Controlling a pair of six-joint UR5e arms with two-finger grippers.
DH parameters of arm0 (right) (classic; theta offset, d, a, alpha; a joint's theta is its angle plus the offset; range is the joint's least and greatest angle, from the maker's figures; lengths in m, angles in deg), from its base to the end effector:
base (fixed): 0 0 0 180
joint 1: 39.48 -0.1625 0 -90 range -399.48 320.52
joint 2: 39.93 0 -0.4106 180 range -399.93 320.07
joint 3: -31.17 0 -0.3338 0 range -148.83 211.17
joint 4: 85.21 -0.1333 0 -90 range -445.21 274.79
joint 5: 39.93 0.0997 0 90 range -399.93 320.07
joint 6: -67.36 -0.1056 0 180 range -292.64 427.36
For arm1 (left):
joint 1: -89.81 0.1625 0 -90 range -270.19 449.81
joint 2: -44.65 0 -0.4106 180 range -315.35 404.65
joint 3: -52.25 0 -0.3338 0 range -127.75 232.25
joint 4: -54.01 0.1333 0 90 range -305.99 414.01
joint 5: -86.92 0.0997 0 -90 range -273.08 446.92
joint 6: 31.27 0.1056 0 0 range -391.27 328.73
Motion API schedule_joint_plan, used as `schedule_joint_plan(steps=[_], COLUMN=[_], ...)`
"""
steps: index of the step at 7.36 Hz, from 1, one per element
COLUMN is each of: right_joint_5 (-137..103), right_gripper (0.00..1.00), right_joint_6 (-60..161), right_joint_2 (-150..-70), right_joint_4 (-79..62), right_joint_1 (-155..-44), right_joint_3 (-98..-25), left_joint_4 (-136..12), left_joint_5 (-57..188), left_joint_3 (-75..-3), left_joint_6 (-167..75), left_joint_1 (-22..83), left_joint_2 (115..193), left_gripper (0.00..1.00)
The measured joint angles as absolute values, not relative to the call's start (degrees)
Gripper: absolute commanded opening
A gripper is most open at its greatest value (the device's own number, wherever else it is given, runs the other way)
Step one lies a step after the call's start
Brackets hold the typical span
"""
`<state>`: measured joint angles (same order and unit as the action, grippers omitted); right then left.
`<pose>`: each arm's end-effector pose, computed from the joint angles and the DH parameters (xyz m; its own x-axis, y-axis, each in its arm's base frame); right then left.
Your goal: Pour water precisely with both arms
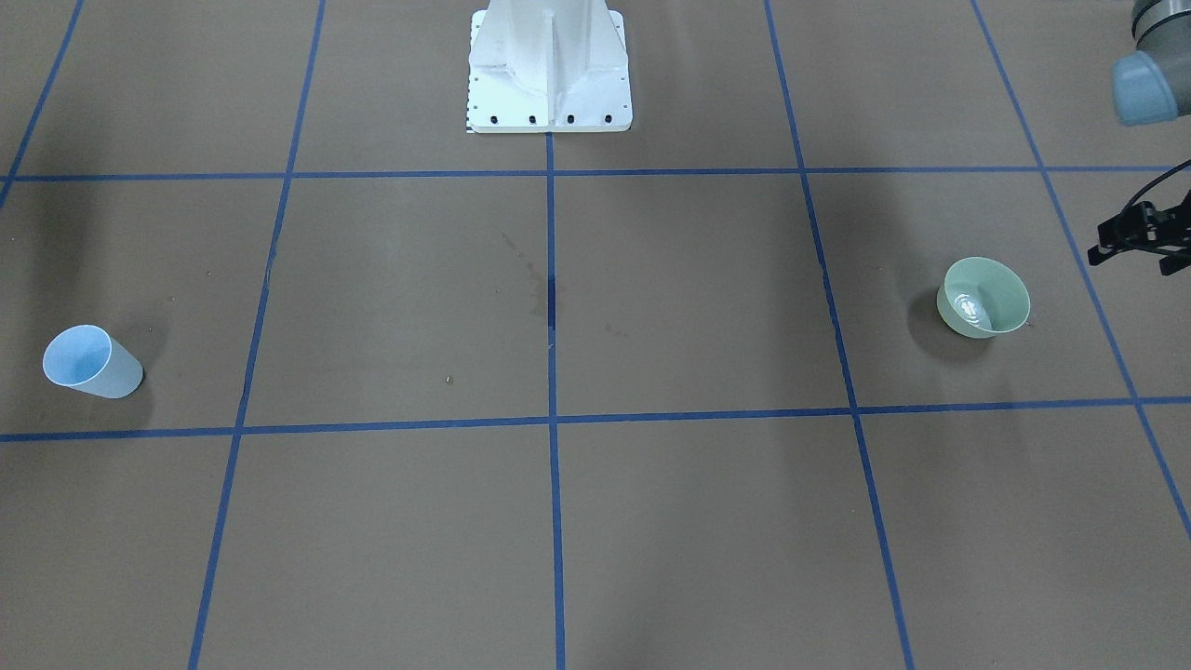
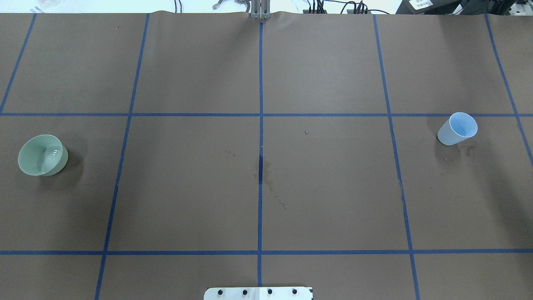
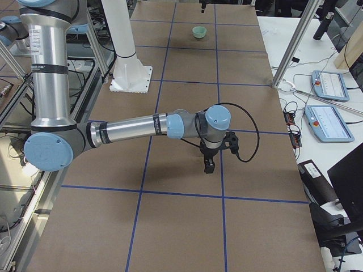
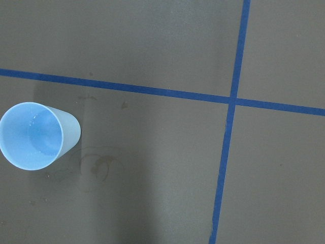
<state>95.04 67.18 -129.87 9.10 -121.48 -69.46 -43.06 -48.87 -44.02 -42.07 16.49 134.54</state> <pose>-0.0026 -0.4397 0.5743 0.6901 -0.1731 0.7027 0.1361 0.9847 0.1089 0.0725 -0.4428 0.5861 0.6622 0.1762 -0.7283 -0.1581 0.9829 0.0941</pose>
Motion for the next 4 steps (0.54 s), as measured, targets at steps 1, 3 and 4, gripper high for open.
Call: schedule_joint_plan(steps=[1, 3, 4], right_joint_5=[95.1, 95.1, 95.1], right_gripper=[1.00, 1.00, 1.00], right_joint_6=[67.0, 66.9, 66.9], right_joint_2=[-130.1, -130.2, -130.3], right_joint_4=[6.6, 4.9, 4.7], right_joint_1=[-120.7, -119.9, -119.7], right_joint_3=[-68.9, -67.9, -67.7], left_joint_4=[-49.4, -61.1, -64.0], left_joint_5=[-48.5, -48.3, -48.4], left_joint_3=[-41.3, -35.0, -33.4], left_joint_6=[-45.4, -52.0, -54.8], left_joint_1=[18.9, 22.6, 24.0], left_joint_2=[134.5, 134.6, 134.6], left_gripper=[1.00, 1.00, 0.95])
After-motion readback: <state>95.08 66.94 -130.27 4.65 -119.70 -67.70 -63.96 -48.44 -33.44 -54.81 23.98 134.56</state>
